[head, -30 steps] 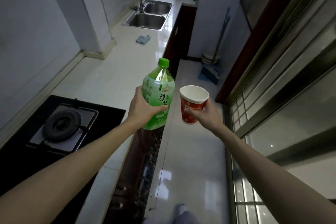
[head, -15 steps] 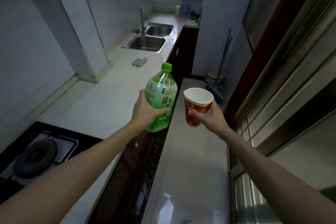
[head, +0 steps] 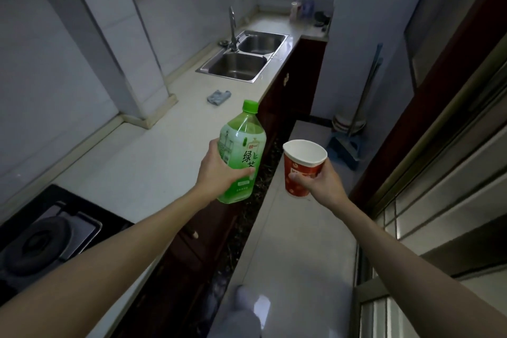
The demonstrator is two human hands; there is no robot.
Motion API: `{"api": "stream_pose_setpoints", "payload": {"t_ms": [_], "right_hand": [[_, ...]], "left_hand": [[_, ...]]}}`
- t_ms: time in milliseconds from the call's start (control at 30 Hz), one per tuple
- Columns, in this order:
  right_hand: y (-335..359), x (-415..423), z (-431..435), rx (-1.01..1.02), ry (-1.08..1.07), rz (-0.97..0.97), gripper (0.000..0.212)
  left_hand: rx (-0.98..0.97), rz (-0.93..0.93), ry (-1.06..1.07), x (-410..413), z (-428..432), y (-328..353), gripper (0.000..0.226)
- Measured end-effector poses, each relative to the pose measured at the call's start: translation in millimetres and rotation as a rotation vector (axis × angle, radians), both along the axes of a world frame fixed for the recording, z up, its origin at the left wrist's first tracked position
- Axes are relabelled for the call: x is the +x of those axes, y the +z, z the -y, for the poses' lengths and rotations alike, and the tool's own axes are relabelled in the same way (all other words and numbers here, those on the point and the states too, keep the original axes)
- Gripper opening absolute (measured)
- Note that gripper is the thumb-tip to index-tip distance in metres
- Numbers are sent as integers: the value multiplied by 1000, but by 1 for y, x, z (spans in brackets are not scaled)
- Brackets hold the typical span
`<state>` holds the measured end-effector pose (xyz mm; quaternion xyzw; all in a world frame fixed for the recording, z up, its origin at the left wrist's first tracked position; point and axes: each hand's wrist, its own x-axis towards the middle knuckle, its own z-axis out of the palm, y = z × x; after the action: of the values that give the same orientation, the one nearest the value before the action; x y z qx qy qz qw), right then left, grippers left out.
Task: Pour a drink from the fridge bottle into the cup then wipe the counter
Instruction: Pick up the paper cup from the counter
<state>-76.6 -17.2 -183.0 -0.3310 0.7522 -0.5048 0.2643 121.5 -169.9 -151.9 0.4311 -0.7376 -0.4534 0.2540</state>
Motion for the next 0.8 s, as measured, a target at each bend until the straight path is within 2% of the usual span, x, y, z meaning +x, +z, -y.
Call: {"api": "stream_pose_setpoints", "payload": {"t_ms": [167,533,800], "right_hand": [[-3,-24,60,3,62,0,84],[-2,-123,189,97,78,-70,83],[-9,-154,289,135,216,-87,85]], "left_hand": [[-30,41,6,-30,49,-8,89],[76,-44,110,-129,174,-24,87],[102,-30,249,-139,234,-30,81]]}}
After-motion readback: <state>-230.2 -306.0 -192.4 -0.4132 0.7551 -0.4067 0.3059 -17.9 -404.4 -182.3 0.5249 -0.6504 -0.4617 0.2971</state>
